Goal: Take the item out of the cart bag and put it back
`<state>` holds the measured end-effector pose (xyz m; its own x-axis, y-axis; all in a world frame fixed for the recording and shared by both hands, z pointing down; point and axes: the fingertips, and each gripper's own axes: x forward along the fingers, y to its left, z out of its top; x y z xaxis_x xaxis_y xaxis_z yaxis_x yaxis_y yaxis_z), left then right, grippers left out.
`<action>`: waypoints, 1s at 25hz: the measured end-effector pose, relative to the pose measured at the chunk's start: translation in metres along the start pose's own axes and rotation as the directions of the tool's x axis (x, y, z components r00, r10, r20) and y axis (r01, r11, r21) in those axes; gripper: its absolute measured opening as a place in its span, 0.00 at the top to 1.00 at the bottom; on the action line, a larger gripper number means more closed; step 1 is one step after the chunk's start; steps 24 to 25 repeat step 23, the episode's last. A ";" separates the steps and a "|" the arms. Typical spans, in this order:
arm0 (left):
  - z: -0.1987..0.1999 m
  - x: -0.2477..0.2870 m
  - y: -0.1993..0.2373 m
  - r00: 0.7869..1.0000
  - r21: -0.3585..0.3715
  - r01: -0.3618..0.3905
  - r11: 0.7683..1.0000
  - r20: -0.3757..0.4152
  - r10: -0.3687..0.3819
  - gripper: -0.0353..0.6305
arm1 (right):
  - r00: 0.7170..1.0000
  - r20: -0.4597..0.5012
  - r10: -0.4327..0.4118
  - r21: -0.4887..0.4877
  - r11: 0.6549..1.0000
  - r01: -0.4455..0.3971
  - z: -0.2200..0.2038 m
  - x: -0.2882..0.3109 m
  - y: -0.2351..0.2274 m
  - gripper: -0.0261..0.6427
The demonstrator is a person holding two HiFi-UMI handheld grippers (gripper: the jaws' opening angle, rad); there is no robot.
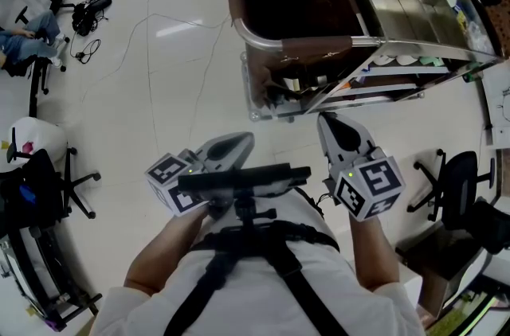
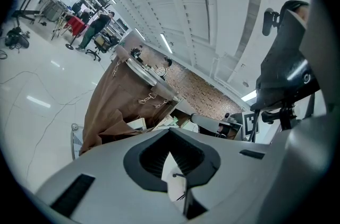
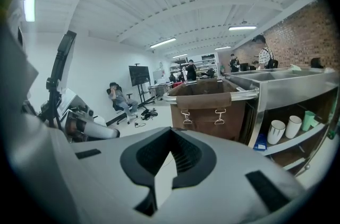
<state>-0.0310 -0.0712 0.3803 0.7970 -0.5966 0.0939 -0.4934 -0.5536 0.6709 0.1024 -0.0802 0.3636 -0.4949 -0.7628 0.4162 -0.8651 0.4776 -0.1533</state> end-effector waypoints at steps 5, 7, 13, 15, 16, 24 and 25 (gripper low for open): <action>-0.001 0.001 -0.002 1.000 -0.002 0.002 1.000 -0.006 -0.002 0.94 | 1.000 -0.002 -0.002 -0.001 1.000 0.002 0.000 -0.002 0.000 0.96; -0.002 0.001 -0.002 1.000 -0.002 0.005 1.000 -0.018 -0.005 0.94 | 1.000 -0.004 -0.003 -0.002 1.000 0.003 0.000 -0.001 0.000 0.96; -0.002 0.002 -0.001 1.000 0.000 0.007 1.000 -0.018 -0.007 0.94 | 1.000 -0.007 -0.002 -0.002 1.000 0.002 -0.001 0.000 -0.001 0.96; -0.001 0.003 0.000 1.000 -0.001 0.004 1.000 -0.011 -0.004 0.94 | 1.000 -0.007 -0.001 -0.003 1.000 0.001 -0.001 0.001 -0.002 0.96; -0.001 0.003 0.000 1.000 -0.001 0.003 1.000 -0.010 -0.003 0.94 | 1.000 -0.007 -0.001 -0.004 1.000 0.001 -0.001 0.001 -0.002 0.96; -0.001 0.004 0.001 1.000 -0.001 0.001 1.000 -0.010 -0.001 0.94 | 1.000 -0.010 0.002 -0.003 1.000 -0.002 -0.002 0.003 -0.003 0.96; -0.001 0.004 0.001 1.000 -0.001 0.001 1.000 -0.010 -0.001 0.94 | 1.000 -0.010 0.002 -0.003 1.000 -0.002 -0.002 0.003 -0.003 0.96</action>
